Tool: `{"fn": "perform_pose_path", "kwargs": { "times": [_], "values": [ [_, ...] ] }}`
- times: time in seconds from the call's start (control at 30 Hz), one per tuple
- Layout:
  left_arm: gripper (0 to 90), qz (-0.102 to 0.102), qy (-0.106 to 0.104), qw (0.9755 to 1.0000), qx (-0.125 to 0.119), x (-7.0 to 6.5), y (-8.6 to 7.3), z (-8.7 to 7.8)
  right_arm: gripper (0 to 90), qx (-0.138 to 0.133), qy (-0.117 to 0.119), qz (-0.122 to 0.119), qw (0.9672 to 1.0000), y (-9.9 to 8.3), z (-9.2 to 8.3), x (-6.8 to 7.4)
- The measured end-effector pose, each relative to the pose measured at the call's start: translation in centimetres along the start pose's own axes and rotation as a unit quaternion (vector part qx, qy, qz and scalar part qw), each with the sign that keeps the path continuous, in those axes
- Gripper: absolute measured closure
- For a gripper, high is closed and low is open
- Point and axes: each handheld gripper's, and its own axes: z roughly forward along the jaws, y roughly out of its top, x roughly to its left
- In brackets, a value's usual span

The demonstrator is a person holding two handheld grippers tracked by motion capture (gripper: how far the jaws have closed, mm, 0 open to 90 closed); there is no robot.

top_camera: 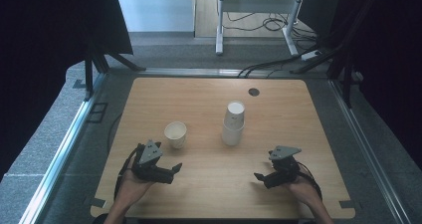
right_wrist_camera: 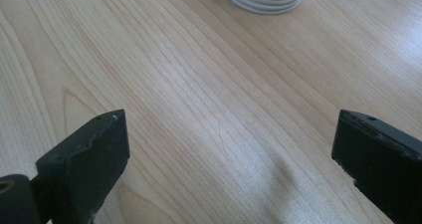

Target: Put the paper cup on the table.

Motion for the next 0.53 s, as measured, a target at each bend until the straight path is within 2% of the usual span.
{"fn": "perform_pose_path", "kwargs": {
  "times": [0.13,0.27,0.37,0.53],
  "values": [
    [0.0,0.003,0.001,0.9996,0.026,-0.1,-1.2,1.0,0.2,0.004,-0.005,0.003,1.0,-0.3,0.2,-0.1],
    [0.0,-0.004,-0.002,0.9985,0.055,0.0,-2.3,2.0,0.0,0.008,-0.008,0.007,0.9999,-0.6,0.5,-0.3],
    [0.0,-0.006,-0.002,0.9967,0.08,0.1,-2.9,2.6,0.0,0.016,-0.005,0.01,0.9998,-0.8,0.7,-0.5],
    [0.0,-0.026,-0.007,0.9934,0.112,0.2,-3.8,3.4,0.0,0.023,-0.003,0.013,0.9997,-1.1,0.8,-0.7]
  ]
}}
